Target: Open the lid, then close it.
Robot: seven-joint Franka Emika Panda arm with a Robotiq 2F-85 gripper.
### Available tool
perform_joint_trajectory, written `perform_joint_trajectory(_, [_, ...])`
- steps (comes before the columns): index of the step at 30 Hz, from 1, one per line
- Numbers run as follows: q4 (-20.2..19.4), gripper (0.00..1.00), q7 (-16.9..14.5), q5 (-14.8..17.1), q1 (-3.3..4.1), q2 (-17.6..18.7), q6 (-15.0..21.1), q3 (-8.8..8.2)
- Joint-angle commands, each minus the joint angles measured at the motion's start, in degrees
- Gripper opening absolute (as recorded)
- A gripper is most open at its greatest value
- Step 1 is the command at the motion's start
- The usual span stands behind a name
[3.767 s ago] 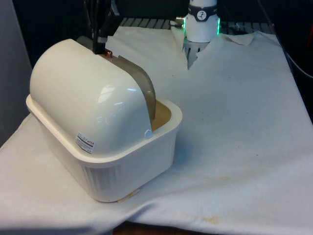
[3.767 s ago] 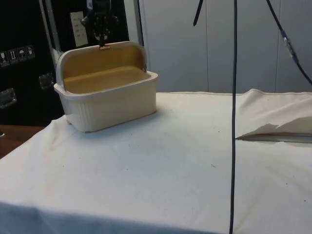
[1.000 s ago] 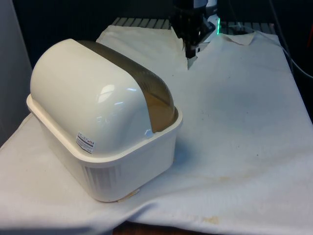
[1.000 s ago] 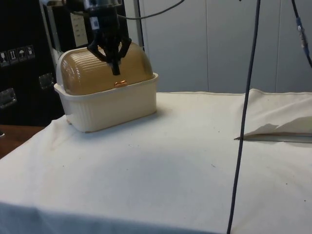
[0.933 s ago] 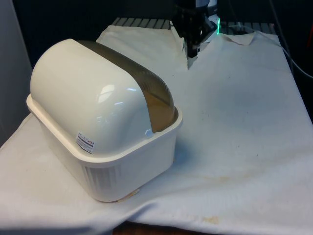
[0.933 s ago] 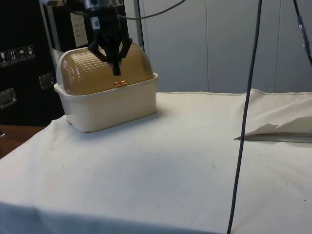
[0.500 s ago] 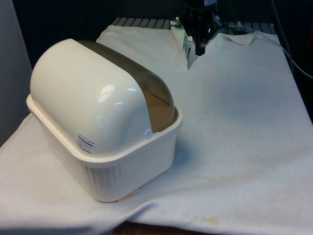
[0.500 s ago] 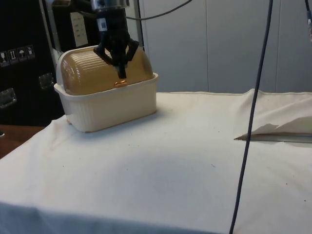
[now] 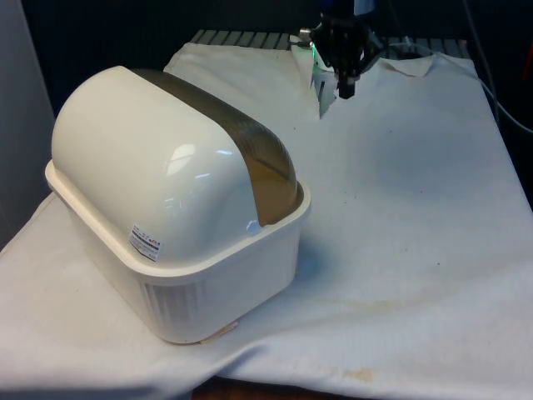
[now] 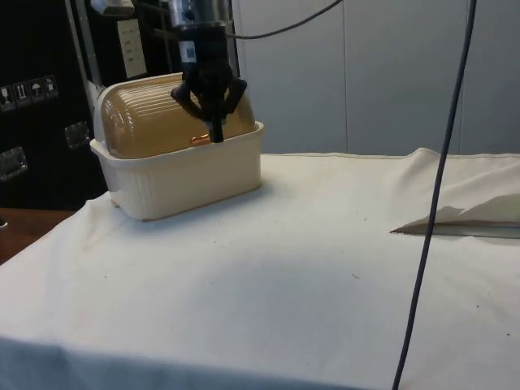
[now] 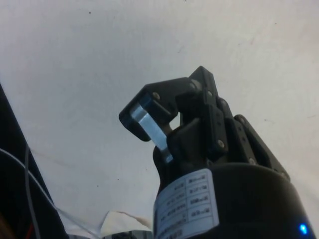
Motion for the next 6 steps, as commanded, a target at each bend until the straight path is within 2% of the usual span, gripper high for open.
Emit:
perform_joint_trajectory(1, [-1.4,0.0,-0.3,0.5,0.06,-0.9,1.7,0.23])
perform_joint_trajectory(4, [-2.7,0.0,-0.3,0.5,0.0,-1.3,2.9,0.34])
perform_joint_trajectory(6, [-2.3,0.0,-0.1,0.0,0.0,-1.0,2.1,0.23])
